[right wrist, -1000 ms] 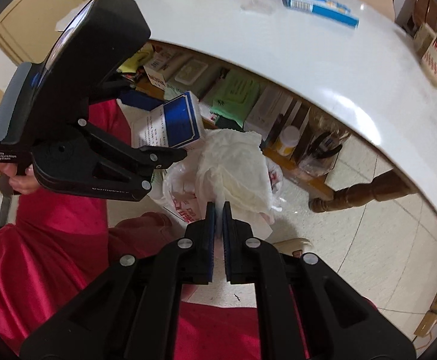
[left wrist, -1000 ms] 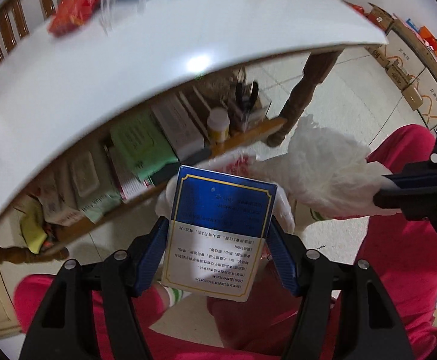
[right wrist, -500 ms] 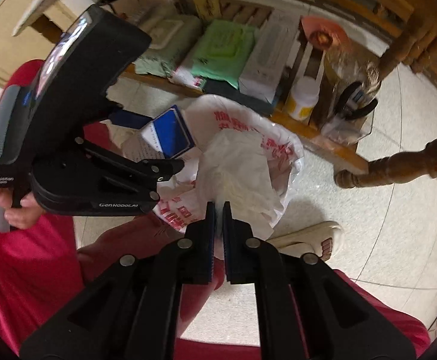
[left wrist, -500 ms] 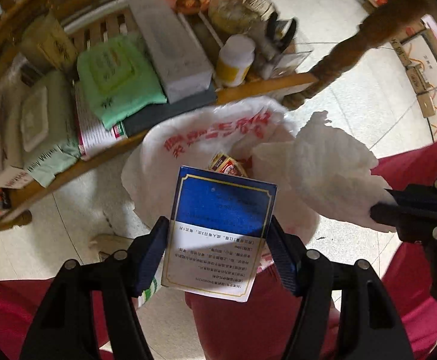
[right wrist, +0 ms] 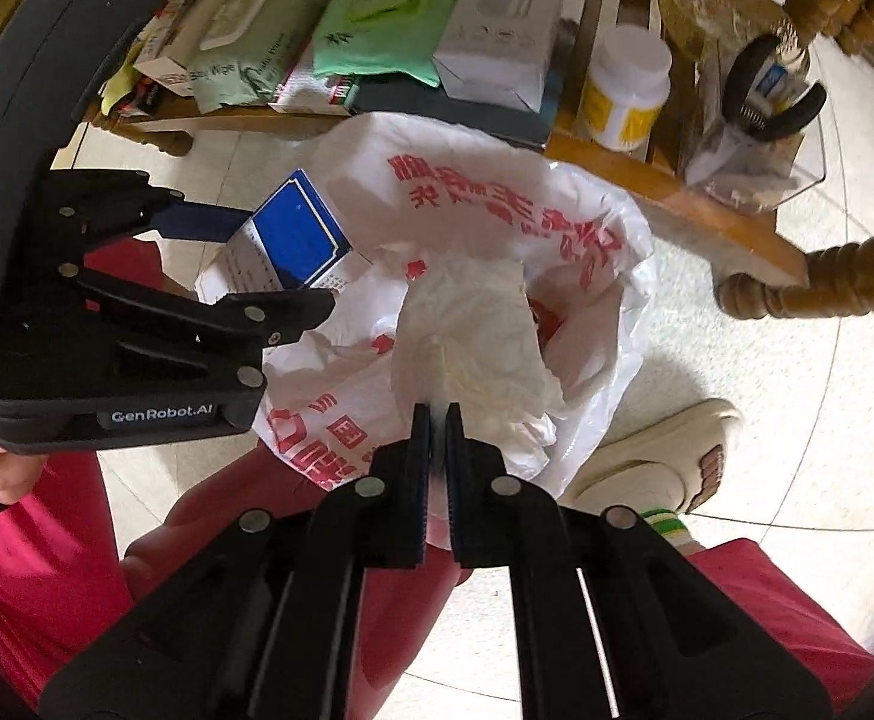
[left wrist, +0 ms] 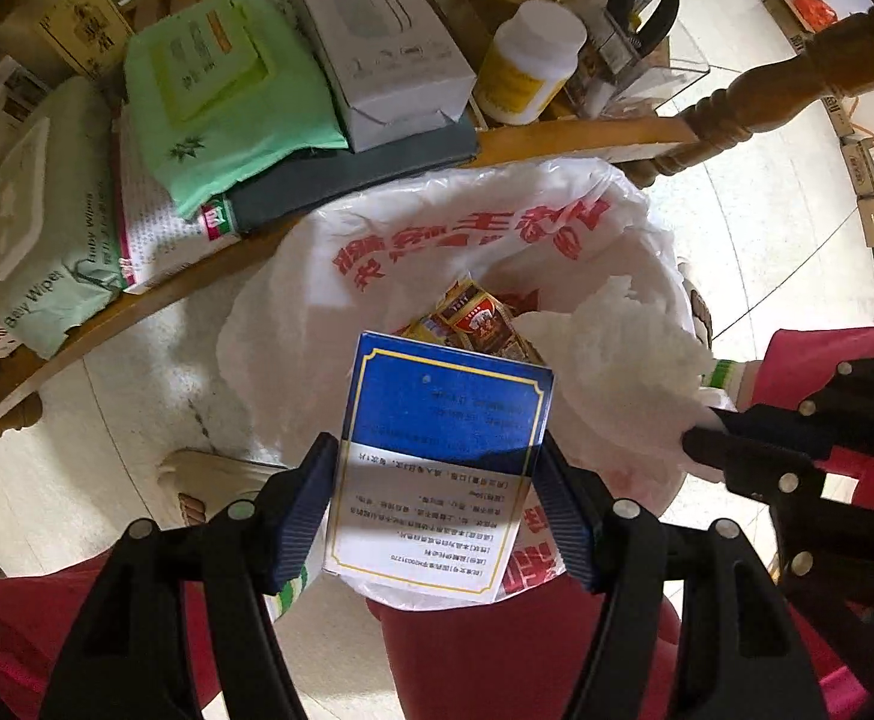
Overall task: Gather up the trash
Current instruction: 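Carry the blue-white pack and tissue with both tools down over the white bag, then open both tools to drop the pack and tissue into the bag, then raise both tools back over the table toward the remaining items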
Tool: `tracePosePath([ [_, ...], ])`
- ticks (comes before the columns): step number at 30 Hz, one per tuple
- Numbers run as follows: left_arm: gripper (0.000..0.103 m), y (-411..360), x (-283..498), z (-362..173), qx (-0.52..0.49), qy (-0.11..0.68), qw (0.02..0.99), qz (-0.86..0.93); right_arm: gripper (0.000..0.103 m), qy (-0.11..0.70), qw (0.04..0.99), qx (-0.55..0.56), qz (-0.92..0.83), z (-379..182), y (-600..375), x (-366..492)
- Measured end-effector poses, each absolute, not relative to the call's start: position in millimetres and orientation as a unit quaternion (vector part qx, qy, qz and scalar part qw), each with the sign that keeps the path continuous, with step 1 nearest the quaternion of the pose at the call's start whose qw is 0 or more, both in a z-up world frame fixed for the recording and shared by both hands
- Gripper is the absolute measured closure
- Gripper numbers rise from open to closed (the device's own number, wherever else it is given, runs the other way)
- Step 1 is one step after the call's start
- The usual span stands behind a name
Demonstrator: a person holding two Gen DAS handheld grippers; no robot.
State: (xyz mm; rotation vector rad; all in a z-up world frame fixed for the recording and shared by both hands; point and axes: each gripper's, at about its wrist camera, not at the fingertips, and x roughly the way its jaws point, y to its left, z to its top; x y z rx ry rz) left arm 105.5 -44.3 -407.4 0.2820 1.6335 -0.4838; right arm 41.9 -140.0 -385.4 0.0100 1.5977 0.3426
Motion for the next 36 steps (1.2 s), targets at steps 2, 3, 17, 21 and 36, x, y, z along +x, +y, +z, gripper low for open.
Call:
tracePosePath([
  [2,0.039,-46.2,106.6,-410.8,0.128,0.721,0.647,-0.213,0.097,0.718,0.678,0.016,0.156,-392.6,-141.1,43.3],
  [3,0.039,-47.9,108.1,-413.5,0.128,0.723,0.644,-0.212,0.097,0.72,0.676,0.019,0.157,-395.1,-140.8,43.9],
  [17,0.019,-52.1,110.7,-433.6,0.161,0.738,0.63,-0.184,0.057,0.72,0.675,0.024,0.16,-411.4,-137.6,49.1],
  [21,0.018,-48.9,110.1,-432.6,0.162,0.739,0.628,-0.182,0.057,0.717,0.678,0.031,0.16,-408.5,-141.2,49.5],
  [36,0.016,-20.9,53.7,-287.9,0.212,0.64,0.71,-0.202,0.027,0.622,0.762,0.02,0.178,-262.8,-149.7,5.2],
])
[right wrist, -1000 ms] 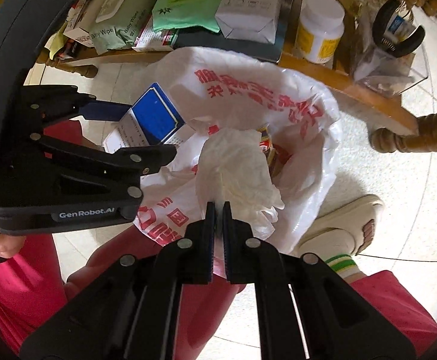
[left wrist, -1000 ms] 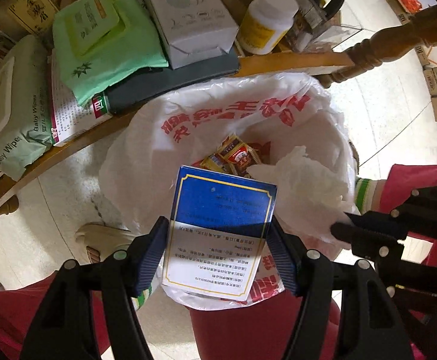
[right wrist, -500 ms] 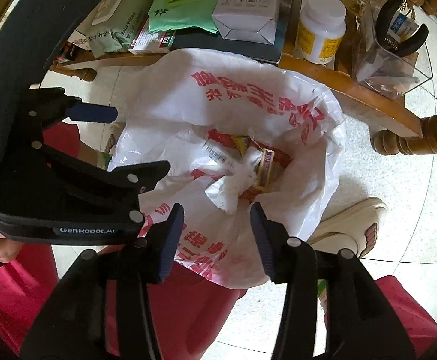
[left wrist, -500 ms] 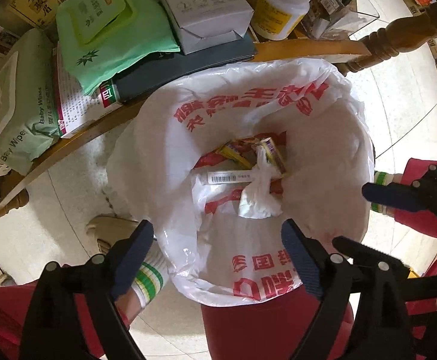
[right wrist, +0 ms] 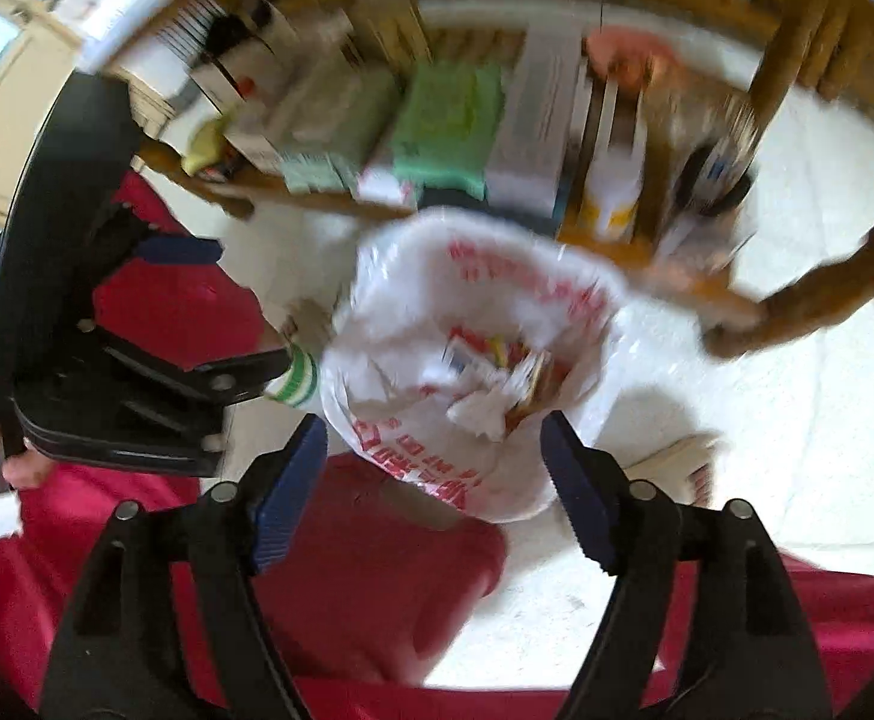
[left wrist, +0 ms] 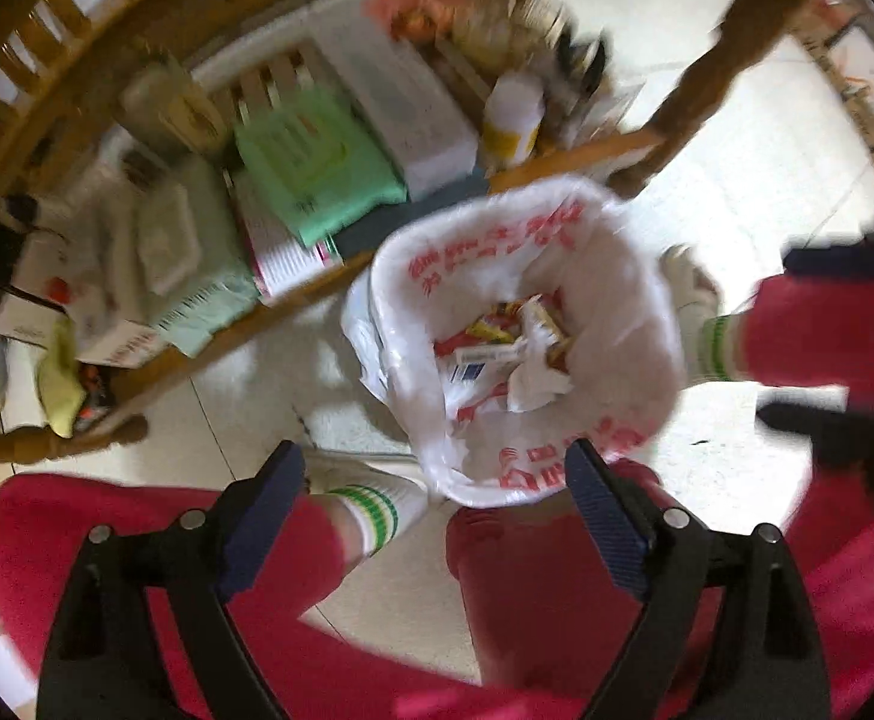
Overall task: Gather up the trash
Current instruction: 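Raise both tools back over the table toward the remaining items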
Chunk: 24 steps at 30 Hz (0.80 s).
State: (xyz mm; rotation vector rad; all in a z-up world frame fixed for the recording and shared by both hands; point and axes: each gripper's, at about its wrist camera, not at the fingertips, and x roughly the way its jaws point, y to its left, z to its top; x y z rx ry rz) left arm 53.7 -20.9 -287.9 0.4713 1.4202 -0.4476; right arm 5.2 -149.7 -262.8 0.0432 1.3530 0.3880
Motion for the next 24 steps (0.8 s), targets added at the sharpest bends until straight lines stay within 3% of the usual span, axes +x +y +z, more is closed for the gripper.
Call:
tracePosePath([
  [5,0.008,-12.5,62.8,-176.2,0.214,0.578,0.756,-0.221,0.01,0.533,0.818,-0.01,0.214,-146.9,-163.9,5.8],
  [12,0.008,-13.3,116.8,-34.2,0.21,0.53,0.787,-0.236,0.007,0.45,0.852,-0.072,0.258,-30.8,-165.5,24.6],
  [17,0.008,-15.3,148.5,9.2,0.231,0.516,0.792,-0.231,0.007,0.412,0.86,-0.099,0.284,20.4,-164.3,43.4],
  [24,0.008,-23.6,187.7,15.7,0.251,0.526,0.774,-0.248,0.007,0.4,0.851,-0.139,0.311,50.6,-157.7,74.6],
])
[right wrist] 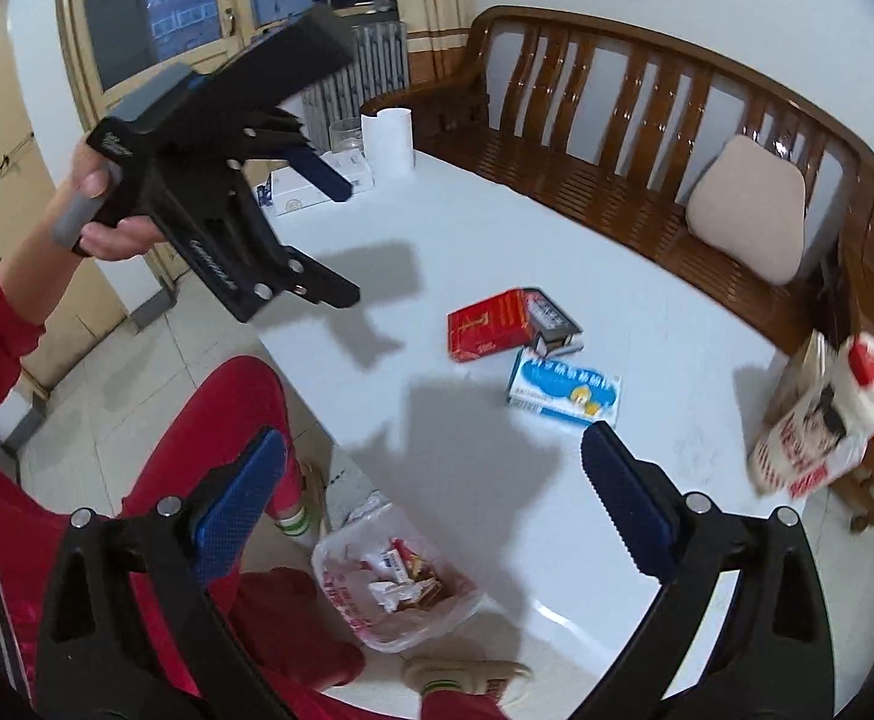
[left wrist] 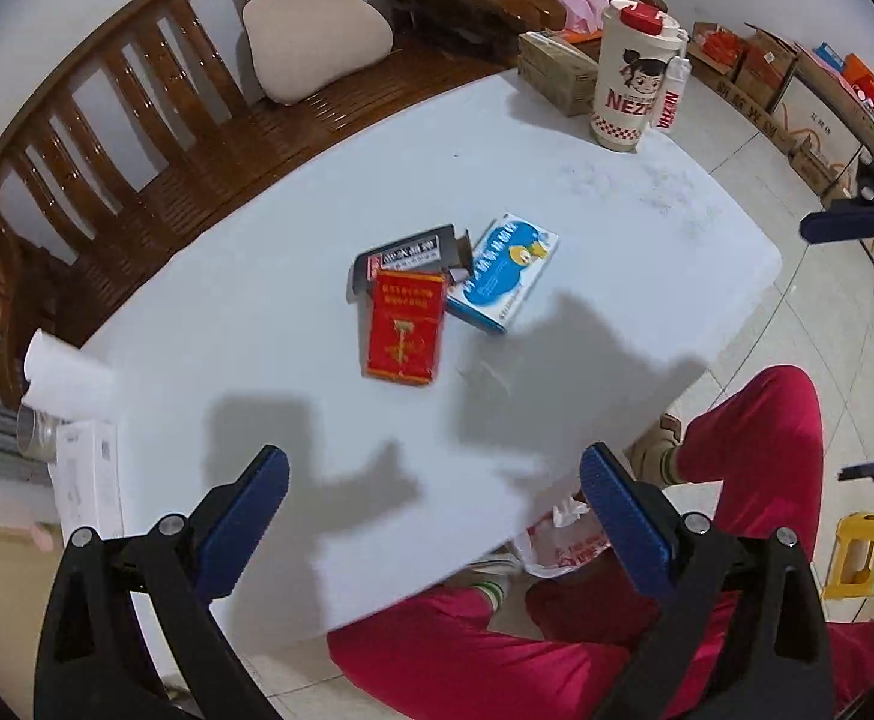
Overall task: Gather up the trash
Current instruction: 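Raise both tools back over the table toward the remaining items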
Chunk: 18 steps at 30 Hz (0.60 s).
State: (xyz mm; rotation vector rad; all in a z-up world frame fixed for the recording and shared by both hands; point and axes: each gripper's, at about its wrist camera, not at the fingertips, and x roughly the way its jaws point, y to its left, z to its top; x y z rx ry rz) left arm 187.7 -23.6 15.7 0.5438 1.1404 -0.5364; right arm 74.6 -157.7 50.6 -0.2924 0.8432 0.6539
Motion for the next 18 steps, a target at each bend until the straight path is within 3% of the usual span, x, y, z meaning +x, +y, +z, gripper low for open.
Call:
tracePosePath([
  [18,0.008,-55.3,258.5,-51.3,0.31,0.547,0.726,-0.277,0.007,0.432,0.801,-0.194,0.365,18.4,-125.1,135.9],
])
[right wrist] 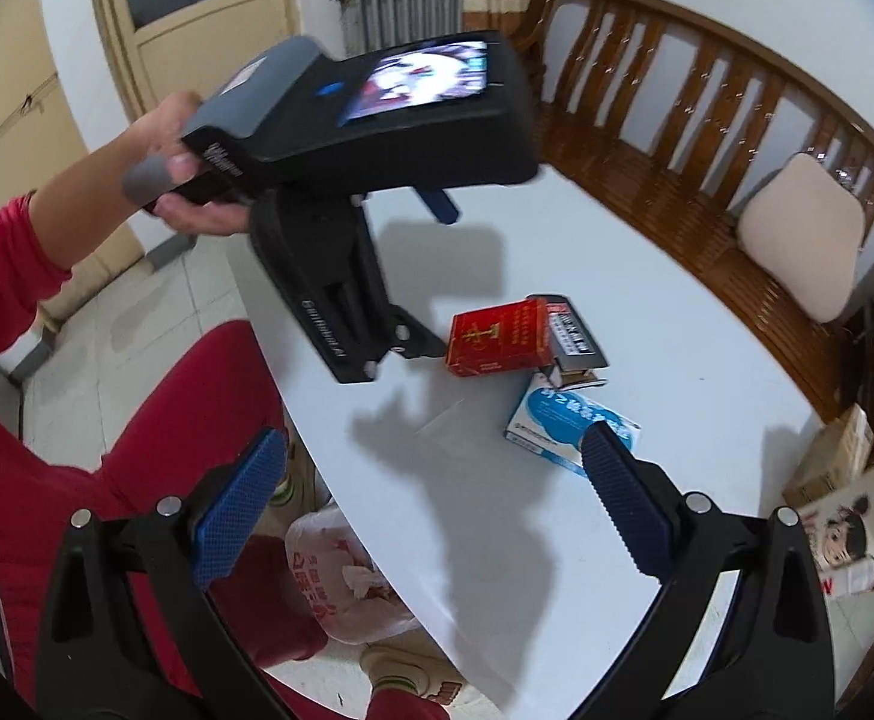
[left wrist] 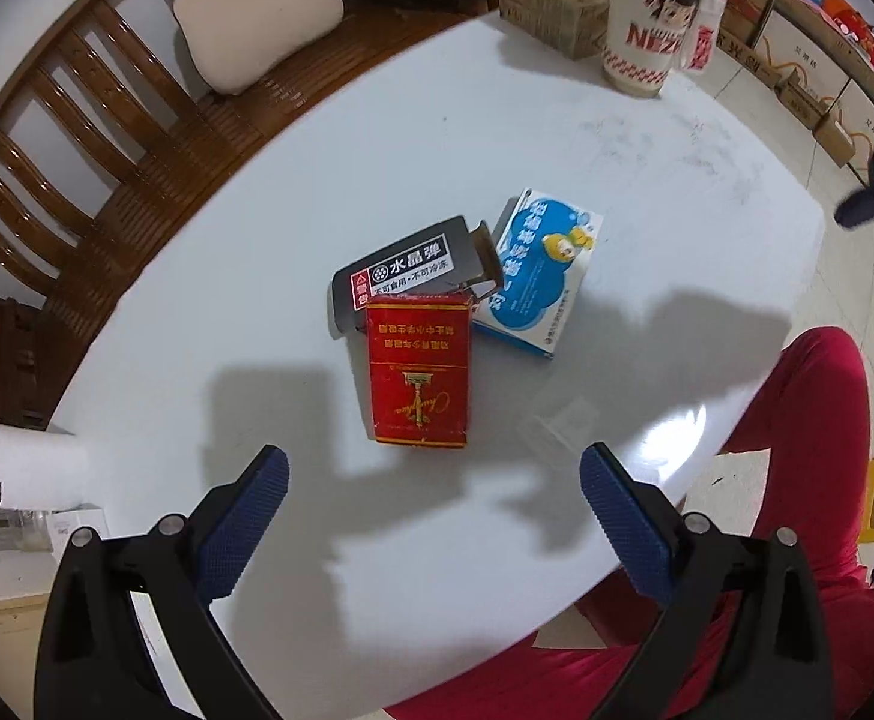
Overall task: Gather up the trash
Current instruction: 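Raise both tools back over the table toward the remaining items, then grasp the red Chunghwa pack with the left tool while the right tool grasps the clear plastic container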
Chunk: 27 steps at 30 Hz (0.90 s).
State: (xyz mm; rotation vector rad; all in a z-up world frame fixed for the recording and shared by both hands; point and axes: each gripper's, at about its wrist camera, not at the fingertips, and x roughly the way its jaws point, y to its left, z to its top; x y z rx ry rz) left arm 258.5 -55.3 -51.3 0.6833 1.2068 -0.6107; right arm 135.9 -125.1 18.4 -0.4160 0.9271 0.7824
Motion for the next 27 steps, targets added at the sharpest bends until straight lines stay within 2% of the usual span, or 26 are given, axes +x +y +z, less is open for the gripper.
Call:
tracePosePath([
  [23,0.008,-62.2,316.3,-127.6,0.309,0.58,0.689,-0.305,0.007,0.503,0.689,-0.208,0.479,-93.6,-88.8,192.9],
  [27,0.008,-61.9,321.3,-133.4,0.303,0.582,0.688,-0.311,0.016,0.501,0.686,-0.214,0.482,-106.3,-84.0,195.0],
])
